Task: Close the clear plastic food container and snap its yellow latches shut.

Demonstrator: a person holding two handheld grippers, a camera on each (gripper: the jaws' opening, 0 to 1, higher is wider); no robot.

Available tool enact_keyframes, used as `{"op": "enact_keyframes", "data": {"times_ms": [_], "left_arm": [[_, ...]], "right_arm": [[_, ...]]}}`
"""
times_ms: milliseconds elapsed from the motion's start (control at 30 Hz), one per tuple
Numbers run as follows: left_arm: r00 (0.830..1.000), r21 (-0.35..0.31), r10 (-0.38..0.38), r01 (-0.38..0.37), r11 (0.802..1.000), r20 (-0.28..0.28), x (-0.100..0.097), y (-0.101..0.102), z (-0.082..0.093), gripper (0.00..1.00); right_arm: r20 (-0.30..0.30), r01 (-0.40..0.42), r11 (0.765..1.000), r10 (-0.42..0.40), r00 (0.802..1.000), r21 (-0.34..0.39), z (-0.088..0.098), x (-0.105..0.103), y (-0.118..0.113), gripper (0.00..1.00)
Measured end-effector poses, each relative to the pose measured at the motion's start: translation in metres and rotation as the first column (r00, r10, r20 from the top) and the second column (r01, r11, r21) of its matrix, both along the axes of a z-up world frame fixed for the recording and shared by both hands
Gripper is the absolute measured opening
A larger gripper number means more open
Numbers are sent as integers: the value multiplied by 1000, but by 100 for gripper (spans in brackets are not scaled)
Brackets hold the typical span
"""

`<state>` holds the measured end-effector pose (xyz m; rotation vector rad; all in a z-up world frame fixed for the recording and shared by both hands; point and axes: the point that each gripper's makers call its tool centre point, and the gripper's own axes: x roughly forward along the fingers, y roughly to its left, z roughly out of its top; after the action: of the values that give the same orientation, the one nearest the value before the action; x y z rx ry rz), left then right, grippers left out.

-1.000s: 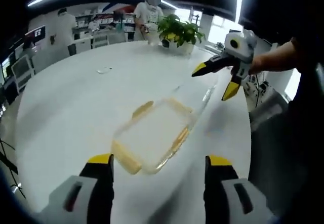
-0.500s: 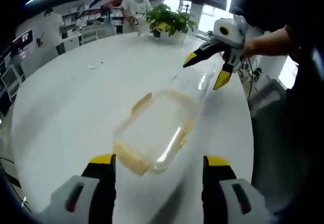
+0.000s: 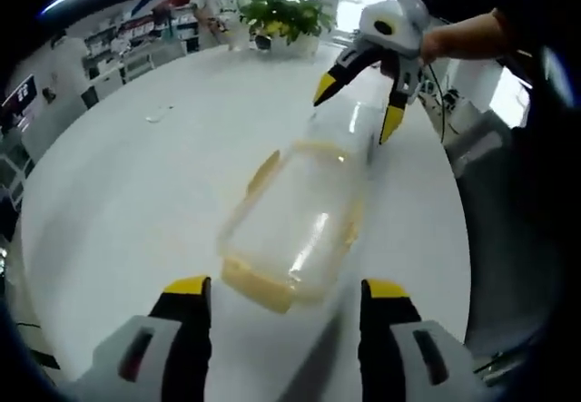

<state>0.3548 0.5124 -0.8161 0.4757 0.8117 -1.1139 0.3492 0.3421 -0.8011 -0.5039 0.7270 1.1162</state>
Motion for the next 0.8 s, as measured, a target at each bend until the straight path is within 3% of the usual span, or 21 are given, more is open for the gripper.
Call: {"op": "enact_keyframes", "data": {"times_ms": [233, 467, 800], "left_arm": [[1000, 31, -27, 26, 999, 6, 9, 4, -8, 60], [998, 70, -59, 58, 996, 3, 15, 7, -12, 59], [989, 128, -149, 145, 981, 21, 20, 3, -14, 56]], "right_arm": [[-24, -64, 995, 63, 998, -80, -14, -3, -1, 52], [-42, -100, 987, 96, 994, -126, -24, -1, 2, 51], [-75, -203, 957, 192, 979, -205, -35, 1, 1, 48]]}}
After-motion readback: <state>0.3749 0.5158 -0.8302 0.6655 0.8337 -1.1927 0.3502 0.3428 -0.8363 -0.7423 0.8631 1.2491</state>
